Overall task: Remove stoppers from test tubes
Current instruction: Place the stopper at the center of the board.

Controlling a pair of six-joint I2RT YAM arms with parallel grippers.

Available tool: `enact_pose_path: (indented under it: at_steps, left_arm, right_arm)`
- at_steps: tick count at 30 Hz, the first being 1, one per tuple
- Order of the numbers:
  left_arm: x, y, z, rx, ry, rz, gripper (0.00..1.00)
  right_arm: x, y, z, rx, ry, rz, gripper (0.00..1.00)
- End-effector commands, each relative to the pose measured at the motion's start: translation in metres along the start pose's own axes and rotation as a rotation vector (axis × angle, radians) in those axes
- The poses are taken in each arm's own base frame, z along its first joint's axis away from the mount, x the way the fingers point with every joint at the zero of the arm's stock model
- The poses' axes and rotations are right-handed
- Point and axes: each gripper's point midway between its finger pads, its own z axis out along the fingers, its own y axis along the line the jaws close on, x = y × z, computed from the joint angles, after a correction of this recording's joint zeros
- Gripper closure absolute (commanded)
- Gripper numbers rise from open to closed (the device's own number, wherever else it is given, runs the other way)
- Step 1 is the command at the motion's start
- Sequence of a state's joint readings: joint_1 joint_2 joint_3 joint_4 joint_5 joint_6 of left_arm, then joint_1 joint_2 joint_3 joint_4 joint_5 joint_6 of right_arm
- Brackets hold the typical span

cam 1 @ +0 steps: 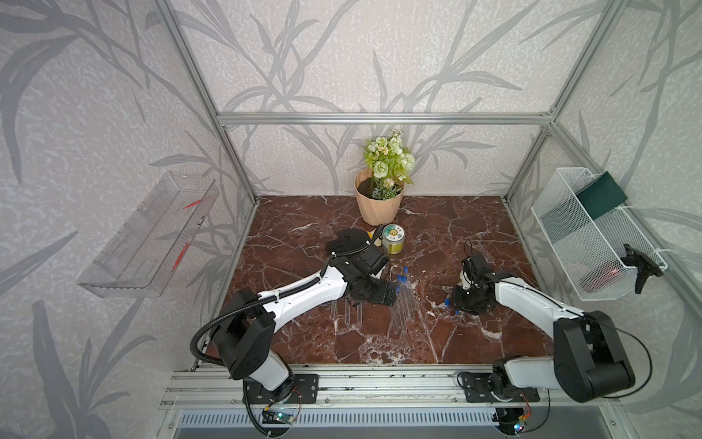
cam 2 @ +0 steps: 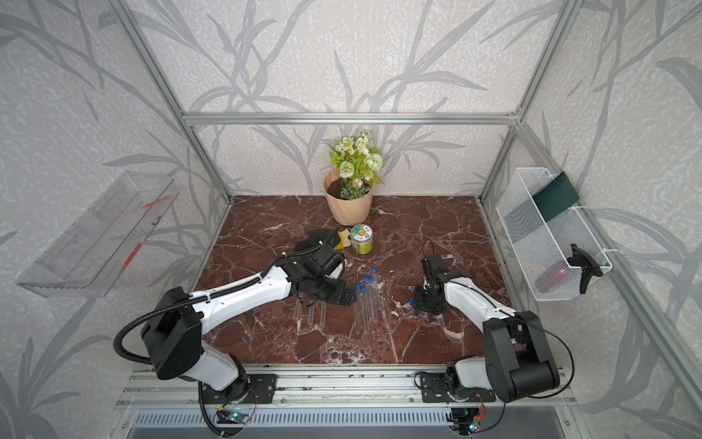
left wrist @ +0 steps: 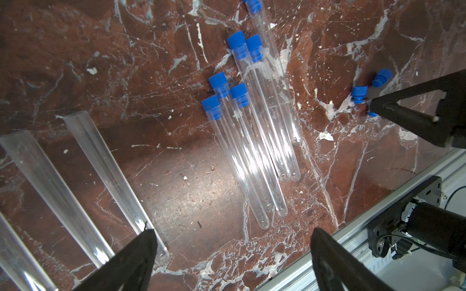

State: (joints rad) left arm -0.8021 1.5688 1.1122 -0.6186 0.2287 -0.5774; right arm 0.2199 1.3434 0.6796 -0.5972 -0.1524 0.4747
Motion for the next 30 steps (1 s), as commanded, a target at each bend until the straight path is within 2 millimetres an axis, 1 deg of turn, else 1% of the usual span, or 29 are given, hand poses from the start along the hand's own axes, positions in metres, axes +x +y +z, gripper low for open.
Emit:
enact_pose_path:
  at_steps: [1,5,7,12,15,18,22,26,30]
  left_arm:
    - [-0.007,0.002,-0.002,-0.036,-0.007,-0.03,0.06]
    - [-0.006,0.006,0.004,-0.054,0.005,-0.065,0.08]
    - [-0.004,0.007,0.008,-0.06,0.012,-0.081,0.08]
    - [-0.005,0.01,0.018,-0.073,0.029,-0.124,0.09]
    - [-0.007,0.011,0.023,-0.087,0.031,-0.145,0.11]
    - [-0.01,0.01,0.03,-0.094,0.039,-0.161,0.18]
    - [-0.012,0.01,0.037,-0.107,0.045,-0.176,0.24]
    - [-0.009,0.015,0.044,-0.15,0.071,-0.186,0.3]
    - [-0.011,0.019,0.05,-0.176,0.066,-0.198,0.36]
  right_arm:
    - [-0.007,0.015,-0.016,-0.05,-0.04,-0.051,0.53]
    - [-0.01,0.038,-0.024,-0.139,-0.062,-0.126,0.4]
    - [-0.01,0.047,-0.028,-0.142,-0.063,-0.179,0.32]
    - [-0.01,0.064,-0.038,-0.141,-0.071,-0.277,0.22]
    - [-0.01,0.073,-0.044,-0.179,-0.086,-0.303,0.18]
    - [-0.008,0.081,-0.046,-0.221,-0.097,-0.319,0.15]
    - [-0.006,0.086,-0.045,-0.254,-0.105,-0.34,0.15]
    - [-0.007,0.091,-0.046,-0.279,-0.122,-0.358,0.14]
    - [-0.007,0.094,-0.048,-0.296,-0.132,-0.363,0.14]
